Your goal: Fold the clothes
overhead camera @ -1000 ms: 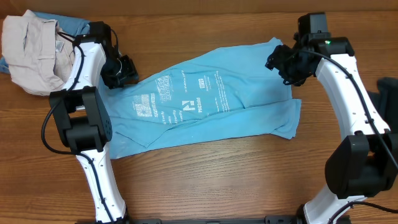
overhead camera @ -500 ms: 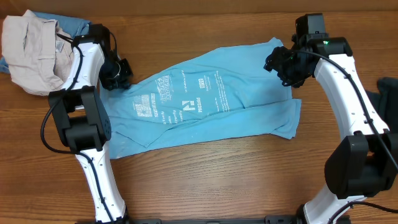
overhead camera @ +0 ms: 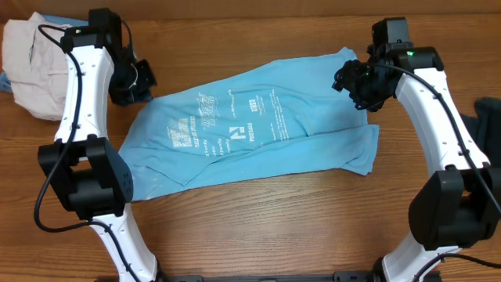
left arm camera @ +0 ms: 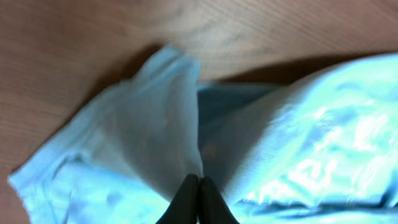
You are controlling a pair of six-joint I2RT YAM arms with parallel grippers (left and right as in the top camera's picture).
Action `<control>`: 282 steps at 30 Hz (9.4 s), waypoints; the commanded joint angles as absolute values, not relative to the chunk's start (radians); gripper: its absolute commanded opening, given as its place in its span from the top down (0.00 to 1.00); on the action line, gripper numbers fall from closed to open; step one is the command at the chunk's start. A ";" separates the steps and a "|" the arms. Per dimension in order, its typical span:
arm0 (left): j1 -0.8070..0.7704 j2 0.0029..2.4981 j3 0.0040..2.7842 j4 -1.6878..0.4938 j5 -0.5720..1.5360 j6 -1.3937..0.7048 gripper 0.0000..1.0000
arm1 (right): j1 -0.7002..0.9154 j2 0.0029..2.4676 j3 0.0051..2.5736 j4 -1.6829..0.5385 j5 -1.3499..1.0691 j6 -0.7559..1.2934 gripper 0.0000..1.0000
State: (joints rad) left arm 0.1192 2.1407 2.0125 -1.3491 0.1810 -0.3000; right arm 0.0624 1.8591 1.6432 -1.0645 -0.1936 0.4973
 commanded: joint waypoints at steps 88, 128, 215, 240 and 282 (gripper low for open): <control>-0.033 2.269 2.371 -1.487 -0.051 -0.315 0.69 | 0.073 1.866 1.640 -1.020 -0.158 0.522 0.33; -0.040 2.269 2.336 -1.503 0.005 -0.315 0.00 | -0.022 2.610 2.301 -0.767 -0.113 0.872 0.40; -0.038 2.283 2.336 -1.381 0.124 -0.275 0.14 | 0.197 2.273 2.290 -1.448 -0.204 0.521 0.20; 0.482 2.347 2.336 -1.622 0.340 -0.246 0.00 | 0.443 2.431 2.212 -1.164 -0.271 0.261 0.03; 0.458 2.347 2.336 -1.641 0.333 -0.201 0.00 | 0.442 2.504 2.284 -1.110 -0.387 0.209 0.66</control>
